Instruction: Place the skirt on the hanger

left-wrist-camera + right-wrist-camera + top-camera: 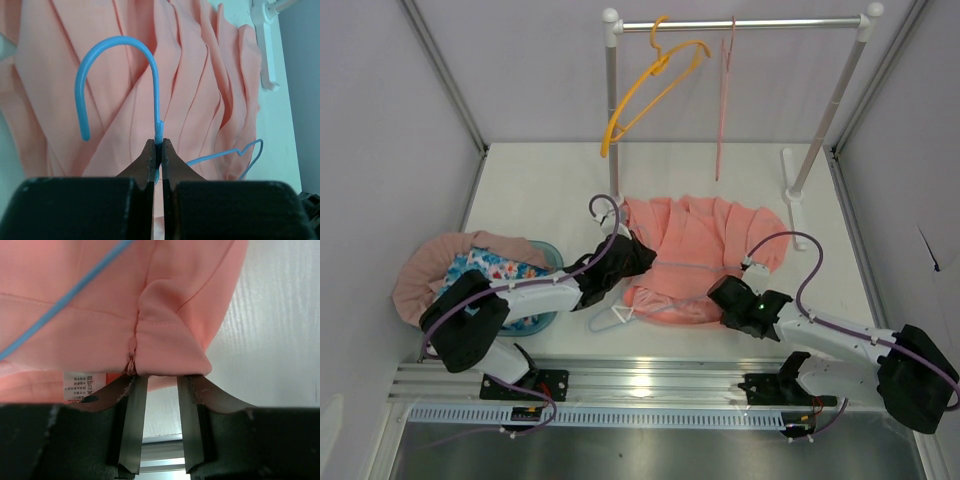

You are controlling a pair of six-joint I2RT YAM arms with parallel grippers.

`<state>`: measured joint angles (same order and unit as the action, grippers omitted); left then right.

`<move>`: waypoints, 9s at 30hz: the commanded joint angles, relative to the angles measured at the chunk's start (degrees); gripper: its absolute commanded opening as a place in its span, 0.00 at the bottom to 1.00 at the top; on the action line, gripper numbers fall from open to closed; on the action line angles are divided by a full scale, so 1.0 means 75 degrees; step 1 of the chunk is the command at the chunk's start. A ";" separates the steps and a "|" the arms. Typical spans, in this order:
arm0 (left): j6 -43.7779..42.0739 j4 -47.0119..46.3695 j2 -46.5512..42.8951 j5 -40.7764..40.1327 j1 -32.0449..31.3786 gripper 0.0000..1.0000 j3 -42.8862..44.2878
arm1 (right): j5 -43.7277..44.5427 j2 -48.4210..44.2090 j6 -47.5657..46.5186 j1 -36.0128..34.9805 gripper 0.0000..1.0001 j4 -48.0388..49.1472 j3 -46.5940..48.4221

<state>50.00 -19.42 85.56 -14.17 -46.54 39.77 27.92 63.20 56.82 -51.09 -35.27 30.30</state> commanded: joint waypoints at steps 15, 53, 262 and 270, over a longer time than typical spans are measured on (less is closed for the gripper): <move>0.0869 0.0234 -0.1693 -0.2141 -0.0894 0.00 -0.1365 | -0.0430 -0.0340 -0.0744 0.0813 0.22 0.0250 -0.0092; 0.0927 -0.0118 -0.0966 -0.2259 -0.1329 0.00 -0.1107 | 0.1082 0.0527 0.1319 -0.1954 0.33 -0.1087 0.0672; -0.1768 -0.5203 -0.2875 -0.1157 -0.2407 0.00 -0.3052 | -0.8035 -0.3001 -0.2220 0.7890 0.00 0.0846 0.0459; -0.1932 -0.5098 -0.3158 -0.1180 -0.2407 0.00 -0.2855 | -0.8176 -0.3013 -0.2127 0.7902 0.00 0.0800 0.0658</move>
<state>35.94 -51.96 63.90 -23.35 -64.95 16.34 -32.45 40.69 40.49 7.70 -29.54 31.88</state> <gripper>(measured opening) 0.039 0.009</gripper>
